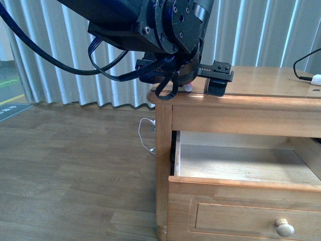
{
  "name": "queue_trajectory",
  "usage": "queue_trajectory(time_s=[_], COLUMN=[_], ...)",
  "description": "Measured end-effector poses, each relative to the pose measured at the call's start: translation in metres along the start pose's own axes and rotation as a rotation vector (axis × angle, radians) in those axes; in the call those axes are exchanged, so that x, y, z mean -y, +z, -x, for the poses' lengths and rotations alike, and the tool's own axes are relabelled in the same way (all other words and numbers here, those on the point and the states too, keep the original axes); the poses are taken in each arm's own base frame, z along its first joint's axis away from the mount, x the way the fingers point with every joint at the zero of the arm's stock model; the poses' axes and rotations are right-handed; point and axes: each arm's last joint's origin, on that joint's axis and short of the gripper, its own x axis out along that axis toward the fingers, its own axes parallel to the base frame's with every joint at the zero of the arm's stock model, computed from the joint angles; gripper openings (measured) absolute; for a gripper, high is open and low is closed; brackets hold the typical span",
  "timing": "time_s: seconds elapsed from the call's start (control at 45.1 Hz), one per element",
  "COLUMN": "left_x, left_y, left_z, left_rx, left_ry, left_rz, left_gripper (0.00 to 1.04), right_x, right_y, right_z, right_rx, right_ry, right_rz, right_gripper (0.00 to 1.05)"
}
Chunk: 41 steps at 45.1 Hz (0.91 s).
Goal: Place pink marker in drawer with both arms
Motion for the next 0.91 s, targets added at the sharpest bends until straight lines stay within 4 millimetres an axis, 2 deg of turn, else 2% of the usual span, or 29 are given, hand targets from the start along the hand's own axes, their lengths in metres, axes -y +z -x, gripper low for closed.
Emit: queue_trajectory(time_s=[0.355, 0.599, 0.798, 0.843, 0.909], left_x=[-0.0046, -0.0053, -0.0059, -0.0071, -0.01], left_y=[-0.0008, -0.0006, -0.004, -0.0049, -0.0062], left_z=[-0.0055, -0.0059, -0.0067, -0.0056, -0.003], left_rx=[-0.033, -0.041, -0.043, -0.034, -0.022], left_ry=[0.007, 0.013, 0.016, 0.011, -0.002], left_rz=[-0.003, -0.012, -0.018, -0.025, -0.025], left_gripper=[0.98, 0.61, 0.2, 0.15, 0.15], right_x=[0.0, 0.0, 0.0, 0.0, 0.0], right_y=[0.0, 0.0, 0.0, 0.0, 0.0], right_z=[0.0, 0.0, 0.0, 0.0, 0.0], right_rx=[0.0, 0.0, 0.0, 0.0, 0.0], right_ry=[0.0, 0.0, 0.0, 0.0, 0.0], right_rz=[0.0, 0.0, 0.0, 0.0, 0.0], right_gripper=[0.96, 0.96, 0.96, 0.96, 0.96])
